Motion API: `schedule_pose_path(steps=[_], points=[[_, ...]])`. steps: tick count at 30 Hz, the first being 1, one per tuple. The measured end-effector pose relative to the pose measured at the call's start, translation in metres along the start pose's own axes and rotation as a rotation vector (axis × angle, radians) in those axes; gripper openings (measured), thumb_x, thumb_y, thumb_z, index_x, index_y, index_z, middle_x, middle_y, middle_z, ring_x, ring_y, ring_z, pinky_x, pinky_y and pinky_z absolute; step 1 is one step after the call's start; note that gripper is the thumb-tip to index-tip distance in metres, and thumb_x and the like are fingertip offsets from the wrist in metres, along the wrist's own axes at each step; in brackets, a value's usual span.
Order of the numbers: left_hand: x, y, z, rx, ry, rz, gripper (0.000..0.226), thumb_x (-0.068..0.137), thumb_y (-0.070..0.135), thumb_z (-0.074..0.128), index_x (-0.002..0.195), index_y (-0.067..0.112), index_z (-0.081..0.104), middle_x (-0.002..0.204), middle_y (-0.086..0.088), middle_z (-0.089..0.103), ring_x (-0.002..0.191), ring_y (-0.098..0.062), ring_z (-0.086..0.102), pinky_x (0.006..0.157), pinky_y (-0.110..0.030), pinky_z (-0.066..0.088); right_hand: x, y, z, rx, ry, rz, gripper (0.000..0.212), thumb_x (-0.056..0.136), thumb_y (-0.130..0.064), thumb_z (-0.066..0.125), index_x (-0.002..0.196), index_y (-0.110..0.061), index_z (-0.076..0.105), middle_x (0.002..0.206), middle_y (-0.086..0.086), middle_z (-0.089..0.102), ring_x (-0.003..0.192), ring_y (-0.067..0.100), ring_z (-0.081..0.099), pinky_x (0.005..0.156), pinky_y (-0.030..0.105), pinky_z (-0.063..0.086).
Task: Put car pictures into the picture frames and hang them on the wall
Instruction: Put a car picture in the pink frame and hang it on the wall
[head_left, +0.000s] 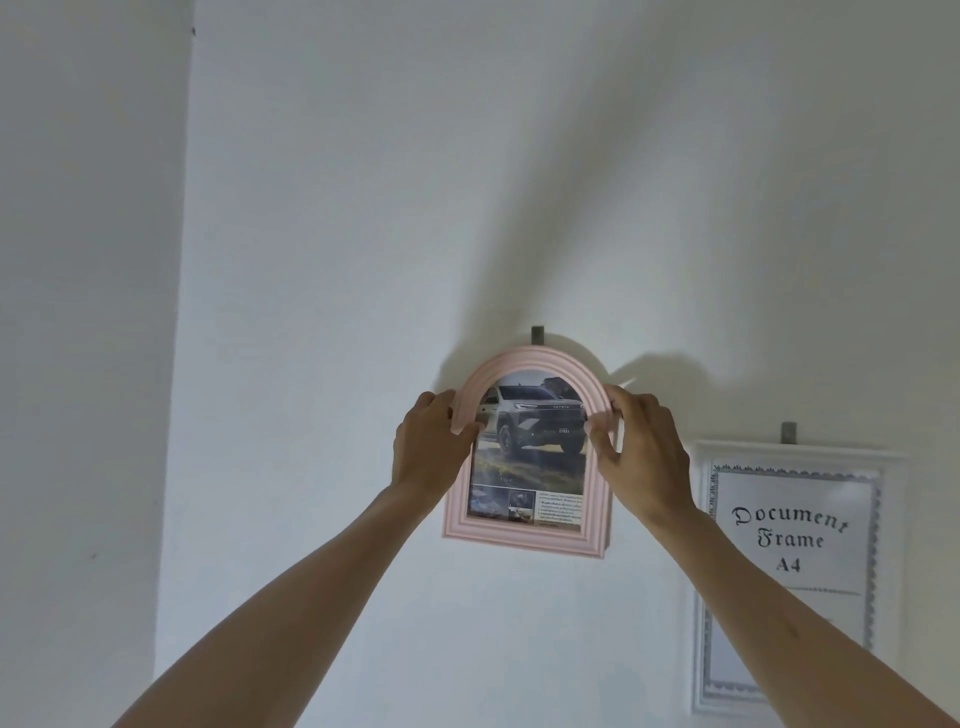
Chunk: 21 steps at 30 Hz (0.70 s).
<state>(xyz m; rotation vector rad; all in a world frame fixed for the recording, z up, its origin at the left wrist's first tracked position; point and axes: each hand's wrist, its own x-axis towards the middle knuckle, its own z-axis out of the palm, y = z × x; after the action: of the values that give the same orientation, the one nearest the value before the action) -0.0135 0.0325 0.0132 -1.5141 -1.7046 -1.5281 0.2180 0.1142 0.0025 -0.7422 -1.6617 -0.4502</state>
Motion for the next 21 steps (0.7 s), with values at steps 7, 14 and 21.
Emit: schedule_pose_path(steps=[7, 14, 21], points=[[-0.005, 0.003, 0.000, -0.048, 0.018, -0.057, 0.047, 0.083, 0.048, 0.070, 0.119, 0.018, 0.063, 0.104, 0.003, 0.066, 0.085, -0.015, 0.063, 0.083, -0.034, 0.054, -0.001, -0.001, -0.011, 0.042, -0.100, -0.001, 0.044, 0.085, -0.018, 0.072, 0.125, -0.009, 0.056, 0.106, 0.005, 0.063, 0.102, 0.027, 0.058, 0.066, 0.031, 0.049], [-0.013, 0.011, -0.003, 0.017, 0.077, -0.091, 0.068, 0.083, 0.055, 0.067, 0.134, 0.015, 0.051, 0.130, -0.003, 0.054, 0.112, -0.024, 0.058, 0.093, -0.044, 0.050, -0.004, 0.012, -0.034, 0.093, -0.104, 0.086, 0.043, 0.092, -0.031, 0.064, 0.131, -0.019, 0.051, 0.121, 0.001, 0.057, 0.108, 0.017, 0.059, 0.077, 0.033, 0.051], [-0.038, 0.047, 0.025, 0.000, 0.222, 0.238, 0.053, 0.081, 0.039, 0.074, 0.123, 0.012, 0.055, 0.127, -0.008, 0.053, 0.116, -0.027, 0.049, 0.098, -0.041, 0.045, -0.020, 0.049, -0.085, 0.084, 0.027, 0.099, 0.039, 0.091, -0.026, 0.066, 0.128, -0.020, 0.055, 0.121, -0.006, 0.053, 0.106, 0.012, 0.056, 0.073, 0.027, 0.043]])
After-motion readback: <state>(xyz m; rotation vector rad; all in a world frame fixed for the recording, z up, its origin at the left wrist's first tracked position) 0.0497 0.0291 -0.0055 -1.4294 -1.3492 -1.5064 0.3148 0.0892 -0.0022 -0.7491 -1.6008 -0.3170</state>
